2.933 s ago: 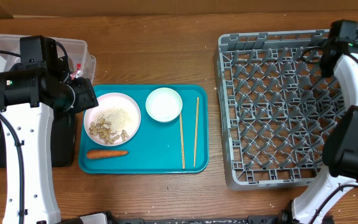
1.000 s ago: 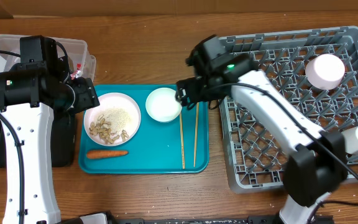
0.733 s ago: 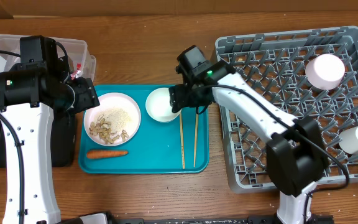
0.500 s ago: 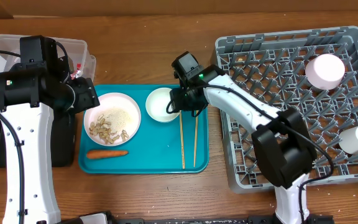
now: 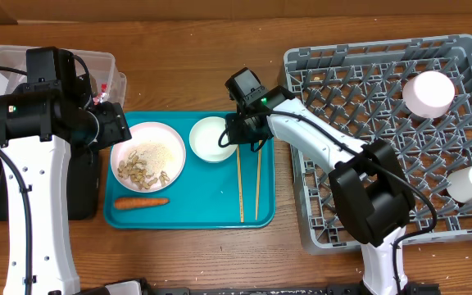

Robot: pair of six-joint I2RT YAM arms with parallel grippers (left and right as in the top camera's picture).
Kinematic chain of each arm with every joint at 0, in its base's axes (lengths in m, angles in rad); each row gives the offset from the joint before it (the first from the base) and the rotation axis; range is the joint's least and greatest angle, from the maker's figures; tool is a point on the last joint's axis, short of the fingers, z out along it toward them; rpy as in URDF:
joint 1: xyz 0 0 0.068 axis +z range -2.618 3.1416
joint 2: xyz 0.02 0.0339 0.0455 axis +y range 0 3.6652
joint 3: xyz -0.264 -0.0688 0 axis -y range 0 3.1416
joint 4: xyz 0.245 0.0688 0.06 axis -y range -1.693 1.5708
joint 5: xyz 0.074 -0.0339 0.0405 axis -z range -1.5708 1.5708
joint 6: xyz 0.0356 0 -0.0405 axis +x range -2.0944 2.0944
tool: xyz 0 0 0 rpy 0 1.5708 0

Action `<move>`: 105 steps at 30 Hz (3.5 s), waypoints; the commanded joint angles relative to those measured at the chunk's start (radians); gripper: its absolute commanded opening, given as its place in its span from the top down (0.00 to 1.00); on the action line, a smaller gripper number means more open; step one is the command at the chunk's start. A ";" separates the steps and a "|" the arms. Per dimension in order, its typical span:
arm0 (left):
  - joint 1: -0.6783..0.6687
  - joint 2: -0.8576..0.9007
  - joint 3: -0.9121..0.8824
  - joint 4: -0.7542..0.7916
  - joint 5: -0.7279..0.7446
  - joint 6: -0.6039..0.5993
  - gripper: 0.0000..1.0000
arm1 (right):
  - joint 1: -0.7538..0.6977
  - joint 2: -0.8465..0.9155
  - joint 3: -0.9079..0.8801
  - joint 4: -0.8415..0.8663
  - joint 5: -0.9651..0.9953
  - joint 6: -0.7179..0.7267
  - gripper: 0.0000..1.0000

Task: Sort waste into correct bins and load items into the dishwasher
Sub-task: 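Place the white bowl in the rack's back area and release, then reach the right gripper to the wooden chopsticks and grasp them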

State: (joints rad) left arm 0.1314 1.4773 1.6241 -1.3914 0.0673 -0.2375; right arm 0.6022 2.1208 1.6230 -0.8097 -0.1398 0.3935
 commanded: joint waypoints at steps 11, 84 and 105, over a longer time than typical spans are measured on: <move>-0.001 -0.006 0.015 0.000 0.003 -0.002 0.29 | -0.046 -0.119 0.135 -0.131 0.135 -0.034 0.96; -0.001 -0.006 0.015 0.007 0.003 -0.002 0.27 | -0.212 -0.467 -0.114 -0.396 0.903 0.194 0.00; -0.001 -0.006 0.015 0.002 0.004 -0.003 0.22 | 0.079 -0.375 -0.131 -0.315 0.034 0.206 0.09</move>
State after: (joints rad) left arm 0.1314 1.4773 1.6241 -1.3880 0.0673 -0.2371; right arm 0.6426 1.6806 1.5082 -1.1332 -0.0814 0.4911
